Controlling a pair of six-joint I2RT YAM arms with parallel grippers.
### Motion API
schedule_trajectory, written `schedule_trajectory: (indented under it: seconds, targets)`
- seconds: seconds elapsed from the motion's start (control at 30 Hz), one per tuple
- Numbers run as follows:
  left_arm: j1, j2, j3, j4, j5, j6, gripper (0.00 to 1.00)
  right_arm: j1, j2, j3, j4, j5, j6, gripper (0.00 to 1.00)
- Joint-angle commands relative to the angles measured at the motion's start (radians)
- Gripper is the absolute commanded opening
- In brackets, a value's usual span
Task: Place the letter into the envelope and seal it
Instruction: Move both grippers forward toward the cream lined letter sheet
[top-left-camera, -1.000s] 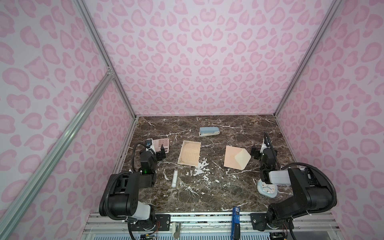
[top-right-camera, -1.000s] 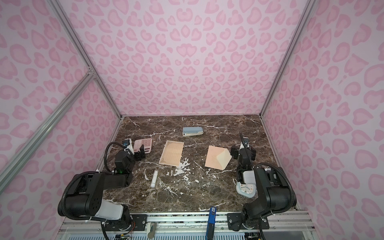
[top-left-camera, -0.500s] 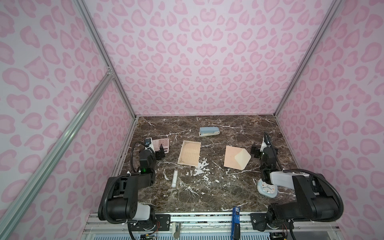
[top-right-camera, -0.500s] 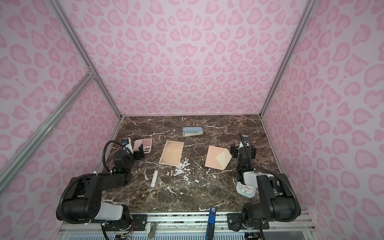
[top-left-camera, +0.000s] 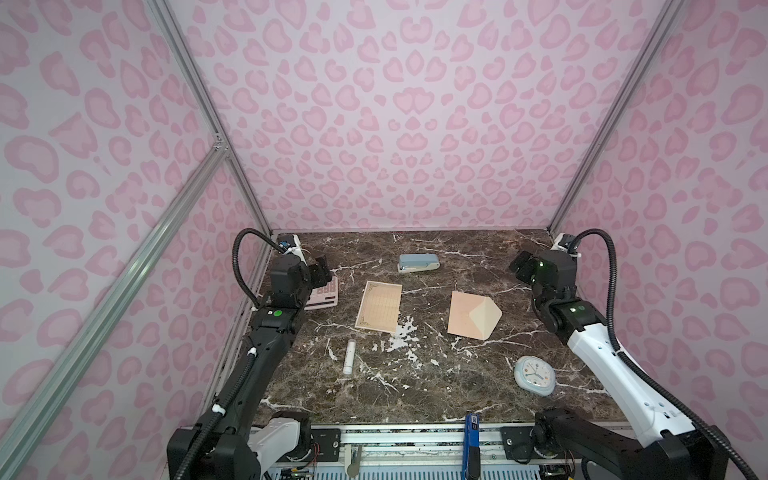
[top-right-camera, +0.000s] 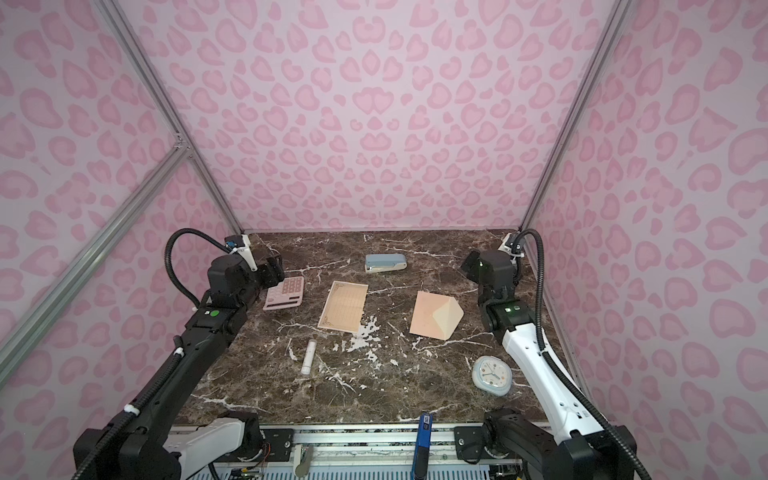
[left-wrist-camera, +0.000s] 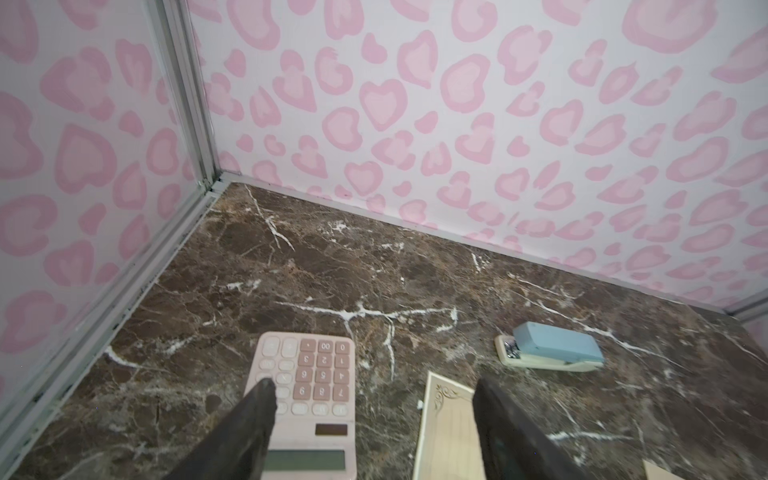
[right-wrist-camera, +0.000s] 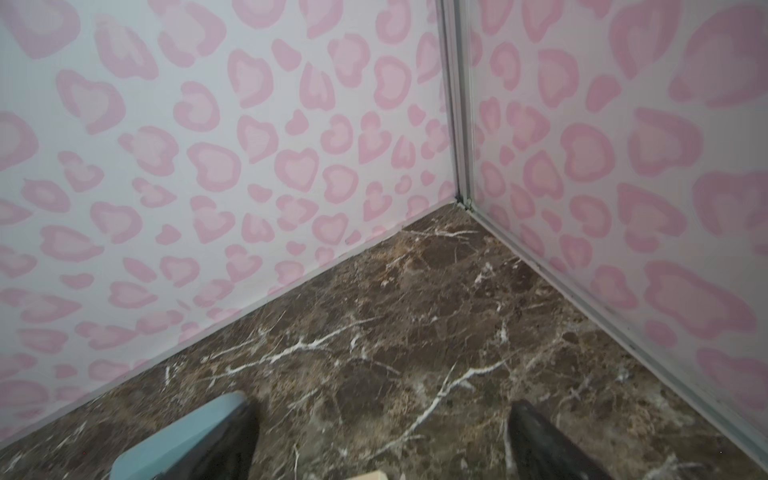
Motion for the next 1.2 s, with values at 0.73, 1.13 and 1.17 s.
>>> schedule_trajectory:
  seconds: [0.73,1.13,1.17]
  targets:
    - [-0.19,0.098,-0.097,-0.177,0.328,-0.228,0.89,0.416,0.367,0.068,-0.029,-0.415,0.205,0.86]
    - [-0.173,0.384,0.041,-0.045,0.436,-0.226,0.89,0.413,0.696,0.3,0.043,-0.551,0.225,0.82]
    - [-0.164,0.404,0.044,-0.032,0.449,-0.226,0.89,0.412,0.721,0.318,0.046,-0.558,0.229,0.82]
